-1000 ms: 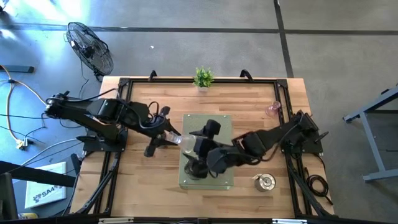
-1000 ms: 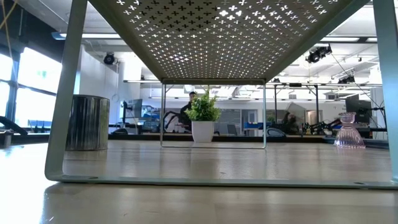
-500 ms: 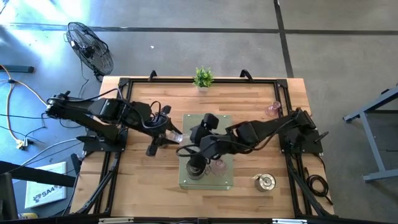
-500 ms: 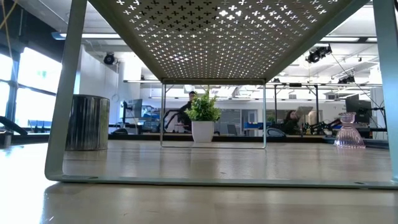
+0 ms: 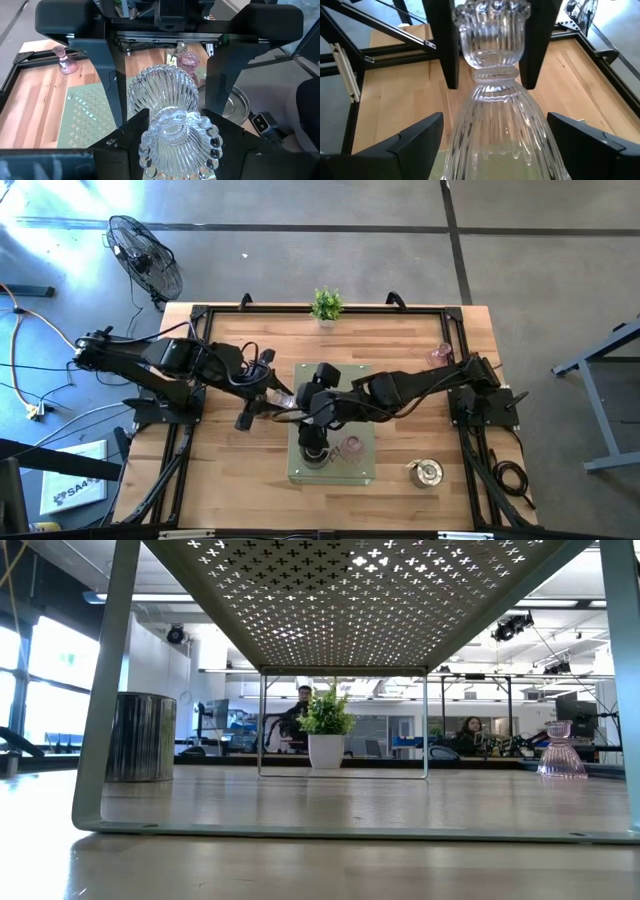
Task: Pick & Place candle stick holders
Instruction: Put the transparent candle holder on the shelf
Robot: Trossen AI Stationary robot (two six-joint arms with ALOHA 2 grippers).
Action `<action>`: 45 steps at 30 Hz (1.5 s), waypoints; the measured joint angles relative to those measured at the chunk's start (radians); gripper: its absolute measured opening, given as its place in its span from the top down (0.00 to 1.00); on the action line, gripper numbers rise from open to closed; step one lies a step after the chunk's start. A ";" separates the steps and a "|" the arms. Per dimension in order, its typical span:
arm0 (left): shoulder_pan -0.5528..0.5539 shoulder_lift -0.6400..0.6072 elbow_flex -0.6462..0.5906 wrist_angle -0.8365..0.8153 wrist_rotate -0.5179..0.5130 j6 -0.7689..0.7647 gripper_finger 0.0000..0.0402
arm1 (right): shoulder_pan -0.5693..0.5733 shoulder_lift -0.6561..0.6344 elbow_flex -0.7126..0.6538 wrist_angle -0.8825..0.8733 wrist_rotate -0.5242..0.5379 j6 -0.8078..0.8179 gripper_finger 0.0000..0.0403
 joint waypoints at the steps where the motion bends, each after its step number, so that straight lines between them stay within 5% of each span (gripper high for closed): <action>1: 0.000 0.000 0.000 0.000 0.000 0.000 0.60 | 0.000 0.000 0.000 0.001 -0.001 0.000 0.14; 16: 0.000 0.000 0.000 -0.010 0.000 0.001 0.60 | -0.003 0.000 0.000 -0.035 0.038 0.017 0.27; 45: 0.001 -0.002 0.064 0.020 0.042 0.008 0.56 | 0.012 -0.004 0.002 -0.056 0.106 0.026 0.28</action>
